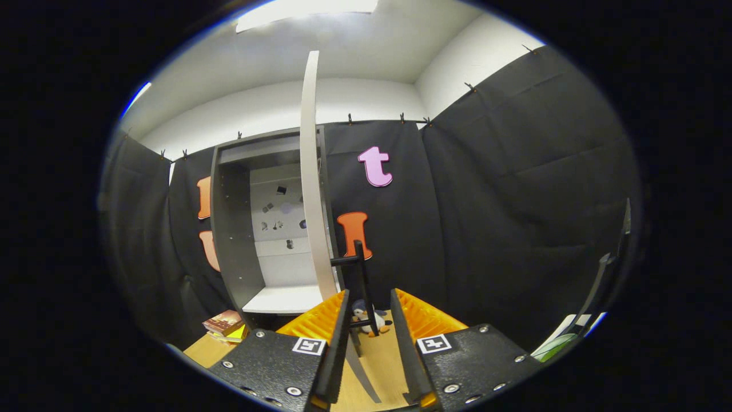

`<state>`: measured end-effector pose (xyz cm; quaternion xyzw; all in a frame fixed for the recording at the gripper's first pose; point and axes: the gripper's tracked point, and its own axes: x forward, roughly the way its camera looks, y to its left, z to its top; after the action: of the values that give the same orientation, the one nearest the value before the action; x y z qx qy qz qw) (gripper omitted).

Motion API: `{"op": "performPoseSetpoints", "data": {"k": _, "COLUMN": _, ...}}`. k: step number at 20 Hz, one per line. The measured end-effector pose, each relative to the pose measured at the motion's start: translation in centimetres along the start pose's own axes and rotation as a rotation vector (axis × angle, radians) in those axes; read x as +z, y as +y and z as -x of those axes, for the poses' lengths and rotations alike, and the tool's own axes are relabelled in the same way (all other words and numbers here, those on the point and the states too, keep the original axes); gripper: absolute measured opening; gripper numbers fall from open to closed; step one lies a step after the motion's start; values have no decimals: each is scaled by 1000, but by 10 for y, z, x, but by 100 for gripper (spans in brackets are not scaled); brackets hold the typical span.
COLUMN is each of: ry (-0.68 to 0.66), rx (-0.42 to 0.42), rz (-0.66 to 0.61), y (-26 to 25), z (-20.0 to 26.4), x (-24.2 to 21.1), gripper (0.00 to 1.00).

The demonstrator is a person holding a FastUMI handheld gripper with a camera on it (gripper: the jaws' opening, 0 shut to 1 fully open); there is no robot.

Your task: Open the shoe cabinet door, grab the shoes and put them into the shoe cabinet, then close the shoe cabinet door.

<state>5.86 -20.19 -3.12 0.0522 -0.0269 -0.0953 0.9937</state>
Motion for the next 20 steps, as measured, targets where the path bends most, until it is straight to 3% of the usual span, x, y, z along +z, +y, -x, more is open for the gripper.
{"op": "performPoseSetpoints", "data": {"k": 4, "ry": -1, "rx": -21, "rz": 8, "y": 13, "z": 28, "x": 18, "gripper": 66}}
{"op": "performPoseSetpoints", "data": {"k": 8, "ry": 3, "rx": 12, "rz": 44, "y": 57, "z": 53, "x": 22, "gripper": 80}}
{"op": "performPoseSetpoints", "data": {"k": 14, "ry": 25, "rx": 164, "rz": 82, "y": 157, "z": 69, "x": 11, "gripper": 90}}
{"op": "performPoseSetpoints", "data": {"k": 20, "ry": 12, "rx": 258, "rz": 108, "y": 233, "z": 66, "x": -3, "gripper": 91}}
